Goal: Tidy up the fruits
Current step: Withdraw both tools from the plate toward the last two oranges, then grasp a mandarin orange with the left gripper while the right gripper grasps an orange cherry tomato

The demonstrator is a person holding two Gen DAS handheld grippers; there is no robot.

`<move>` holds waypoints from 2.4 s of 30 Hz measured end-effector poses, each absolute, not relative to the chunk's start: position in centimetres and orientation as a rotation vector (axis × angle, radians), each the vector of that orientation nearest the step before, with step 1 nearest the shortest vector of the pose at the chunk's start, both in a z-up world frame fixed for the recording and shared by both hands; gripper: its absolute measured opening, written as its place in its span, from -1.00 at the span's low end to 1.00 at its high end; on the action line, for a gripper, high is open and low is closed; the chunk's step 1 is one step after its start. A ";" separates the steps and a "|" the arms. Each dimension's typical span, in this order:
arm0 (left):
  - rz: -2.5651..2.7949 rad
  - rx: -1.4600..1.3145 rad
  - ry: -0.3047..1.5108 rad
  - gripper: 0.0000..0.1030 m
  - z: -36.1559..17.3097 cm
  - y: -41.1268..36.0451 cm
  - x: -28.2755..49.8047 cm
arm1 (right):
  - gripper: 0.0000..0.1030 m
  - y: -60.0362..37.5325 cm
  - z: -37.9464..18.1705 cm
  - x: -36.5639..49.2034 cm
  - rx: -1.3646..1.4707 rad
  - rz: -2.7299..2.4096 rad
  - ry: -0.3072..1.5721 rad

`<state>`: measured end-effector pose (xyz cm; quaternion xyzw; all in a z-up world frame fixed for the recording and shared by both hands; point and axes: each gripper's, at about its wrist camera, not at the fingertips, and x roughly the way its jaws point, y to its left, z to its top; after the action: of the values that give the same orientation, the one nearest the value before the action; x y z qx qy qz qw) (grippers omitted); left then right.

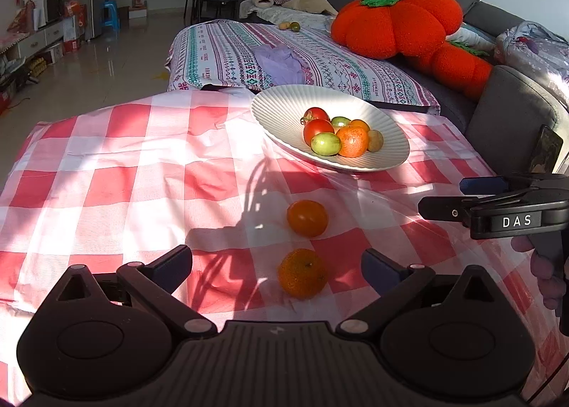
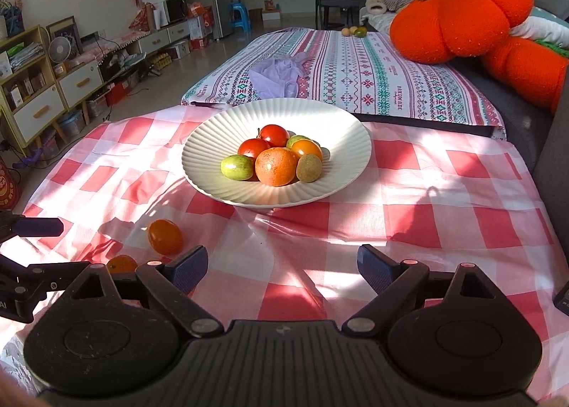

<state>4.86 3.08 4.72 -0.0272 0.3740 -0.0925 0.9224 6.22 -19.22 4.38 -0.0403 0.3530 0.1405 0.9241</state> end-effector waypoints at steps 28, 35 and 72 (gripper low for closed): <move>-0.320 -0.142 0.749 0.21 1.3 2.8 4.6 | 0.86 -16.4 1.8 6.8 -0.122 0.380 0.719; -0.323 -0.154 0.762 -0.25 1.1 3.0 4.7 | 0.86 -15.8 1.7 6.7 -0.120 0.402 0.712; -0.196 -0.174 0.834 -0.28 1.9 5.7 4.7 | -0.27 -10.5 0.6 7.8 -0.158 0.538 0.700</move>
<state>4.67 5.72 1.86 -0.0844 0.4037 -0.0951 0.9060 7.84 -10.51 0.60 -0.0762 0.3386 0.2600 0.9011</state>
